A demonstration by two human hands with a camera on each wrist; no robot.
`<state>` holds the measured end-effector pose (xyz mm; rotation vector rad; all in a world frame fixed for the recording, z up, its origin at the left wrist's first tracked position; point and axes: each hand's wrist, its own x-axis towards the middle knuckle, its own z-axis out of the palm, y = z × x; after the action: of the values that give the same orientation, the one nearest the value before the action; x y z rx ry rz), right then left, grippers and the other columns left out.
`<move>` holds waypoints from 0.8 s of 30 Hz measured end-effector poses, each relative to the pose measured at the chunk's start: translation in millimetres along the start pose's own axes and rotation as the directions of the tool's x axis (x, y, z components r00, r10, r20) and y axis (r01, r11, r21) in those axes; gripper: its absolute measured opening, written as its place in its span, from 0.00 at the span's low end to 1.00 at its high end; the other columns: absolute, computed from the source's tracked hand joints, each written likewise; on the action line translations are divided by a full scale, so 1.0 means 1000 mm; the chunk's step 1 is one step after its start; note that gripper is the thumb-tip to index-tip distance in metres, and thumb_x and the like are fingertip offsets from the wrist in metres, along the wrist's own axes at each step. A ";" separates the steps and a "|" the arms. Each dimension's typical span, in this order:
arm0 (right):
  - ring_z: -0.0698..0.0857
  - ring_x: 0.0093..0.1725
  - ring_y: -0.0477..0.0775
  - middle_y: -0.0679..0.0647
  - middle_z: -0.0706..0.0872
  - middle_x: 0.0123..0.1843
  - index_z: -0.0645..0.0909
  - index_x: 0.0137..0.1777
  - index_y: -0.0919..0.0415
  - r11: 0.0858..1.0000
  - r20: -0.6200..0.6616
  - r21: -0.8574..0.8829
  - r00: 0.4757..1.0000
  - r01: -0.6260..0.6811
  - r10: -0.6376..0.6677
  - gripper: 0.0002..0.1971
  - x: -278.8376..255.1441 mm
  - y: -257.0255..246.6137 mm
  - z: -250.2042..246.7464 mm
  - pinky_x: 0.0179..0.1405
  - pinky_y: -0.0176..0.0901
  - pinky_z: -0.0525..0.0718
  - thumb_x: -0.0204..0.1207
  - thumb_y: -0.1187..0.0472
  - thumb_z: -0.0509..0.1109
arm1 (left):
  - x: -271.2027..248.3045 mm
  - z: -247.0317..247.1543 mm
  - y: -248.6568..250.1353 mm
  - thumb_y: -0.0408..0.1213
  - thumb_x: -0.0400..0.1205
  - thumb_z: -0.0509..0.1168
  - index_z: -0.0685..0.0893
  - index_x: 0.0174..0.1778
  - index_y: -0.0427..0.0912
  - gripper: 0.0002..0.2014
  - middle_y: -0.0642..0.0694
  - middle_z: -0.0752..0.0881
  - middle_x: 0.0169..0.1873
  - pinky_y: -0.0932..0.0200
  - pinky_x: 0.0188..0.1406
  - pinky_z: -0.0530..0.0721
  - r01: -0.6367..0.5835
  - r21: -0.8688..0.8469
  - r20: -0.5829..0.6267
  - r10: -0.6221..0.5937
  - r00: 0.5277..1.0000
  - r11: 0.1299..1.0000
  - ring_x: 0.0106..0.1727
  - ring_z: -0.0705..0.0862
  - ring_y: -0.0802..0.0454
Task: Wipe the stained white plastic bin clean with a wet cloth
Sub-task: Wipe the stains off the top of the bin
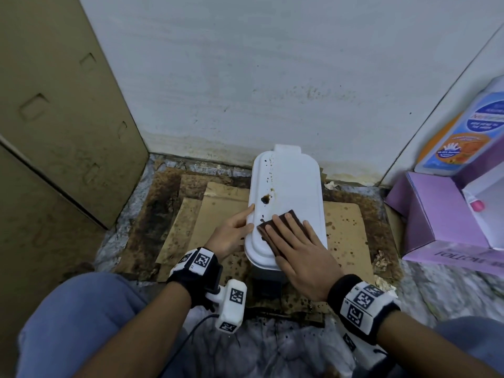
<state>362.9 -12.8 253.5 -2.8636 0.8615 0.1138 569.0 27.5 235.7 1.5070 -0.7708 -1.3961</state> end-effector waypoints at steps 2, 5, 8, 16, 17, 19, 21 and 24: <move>0.33 0.84 0.52 0.47 0.38 0.86 0.37 0.85 0.45 1.000 0.008 -0.017 1.000 0.017 -0.017 0.29 0.005 -0.002 0.001 0.81 0.58 0.39 0.86 0.47 0.40 | 0.002 -0.003 -0.002 0.28 0.86 0.62 0.71 0.81 0.51 0.27 0.50 0.82 0.69 0.63 0.48 0.87 0.010 0.020 -0.004 -0.010 1.000 1.000 0.66 0.84 0.48; 0.33 0.84 0.52 0.46 0.38 0.86 0.38 0.85 0.45 0.999 0.030 -0.039 0.999 0.032 -0.031 0.29 0.023 0.000 -0.001 0.81 0.59 0.37 0.84 0.45 0.36 | 0.006 -0.004 -0.007 0.28 0.84 0.65 0.75 0.78 0.53 0.27 0.49 0.83 0.70 0.51 0.59 0.87 0.011 0.031 -0.043 -0.010 0.999 0.999 0.67 0.84 0.47; 0.35 0.85 0.51 0.46 0.37 0.86 0.37 0.84 0.45 0.996 0.068 -0.084 0.998 0.003 0.002 0.33 0.050 0.011 -0.008 0.82 0.60 0.38 0.78 0.42 0.28 | 0.007 -0.002 -0.012 0.27 0.86 0.63 0.79 0.76 0.50 0.23 0.48 0.86 0.67 0.38 0.69 0.81 -0.014 0.065 -0.064 0.018 0.998 0.998 0.68 0.84 0.44; 0.32 0.84 0.51 0.47 0.34 0.86 0.36 0.84 0.46 0.996 0.060 -0.001 0.994 -0.090 0.090 0.36 0.055 0.004 -0.007 0.82 0.57 0.36 0.75 0.40 0.26 | 0.009 -0.002 -0.014 0.24 0.84 0.63 0.77 0.74 0.57 0.27 0.46 0.87 0.63 0.37 0.68 0.81 -0.038 0.050 -0.091 0.043 0.995 0.998 0.66 0.85 0.43; 0.30 0.83 0.51 0.47 0.33 0.85 0.36 0.85 0.46 0.997 0.053 0.014 0.996 -0.079 0.078 0.35 0.044 -0.005 -0.005 0.82 0.56 0.34 0.76 0.41 0.27 | 0.008 -0.002 -0.015 0.24 0.84 0.63 0.78 0.74 0.56 0.27 0.47 0.88 0.62 0.37 0.68 0.82 -0.039 0.047 -0.096 0.043 0.994 0.998 0.66 0.85 0.43; 0.28 0.83 0.49 0.46 0.33 0.85 0.37 0.85 0.47 0.997 0.041 0.050 0.997 -0.060 0.058 0.32 0.025 -0.020 -0.001 0.82 0.55 0.32 0.79 0.43 0.30 | 0.008 -0.003 -0.016 0.25 0.84 0.64 0.78 0.75 0.55 0.26 0.46 0.88 0.61 0.38 0.67 0.82 -0.035 0.042 -0.086 0.039 0.996 0.999 0.66 0.85 0.44; 0.28 0.83 0.48 0.45 0.34 0.86 0.37 0.85 0.46 0.996 0.023 0.056 0.997 -0.068 0.067 0.30 0.018 -0.027 0.002 0.81 0.56 0.33 0.82 0.45 0.33 | 0.007 -0.004 -0.015 0.26 0.85 0.64 0.77 0.77 0.55 0.27 0.44 0.88 0.62 0.38 0.66 0.83 -0.038 0.027 -0.066 0.039 0.997 0.999 0.65 0.86 0.44; 0.31 0.83 0.49 0.44 0.35 0.86 0.38 0.85 0.45 0.995 0.019 0.037 0.996 -0.093 0.093 0.30 0.031 -0.023 0.001 0.82 0.57 0.33 0.81 0.45 0.32 | 0.007 -0.007 -0.016 0.25 0.85 0.64 0.74 0.79 0.51 0.27 0.44 0.87 0.60 0.51 0.53 0.90 -0.034 -0.027 -0.039 0.033 0.999 0.999 0.59 0.87 0.48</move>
<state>400.9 -10.6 251.5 -2.7834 0.9827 0.1307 575.4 28.7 217.6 1.4889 -0.7465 -1.3442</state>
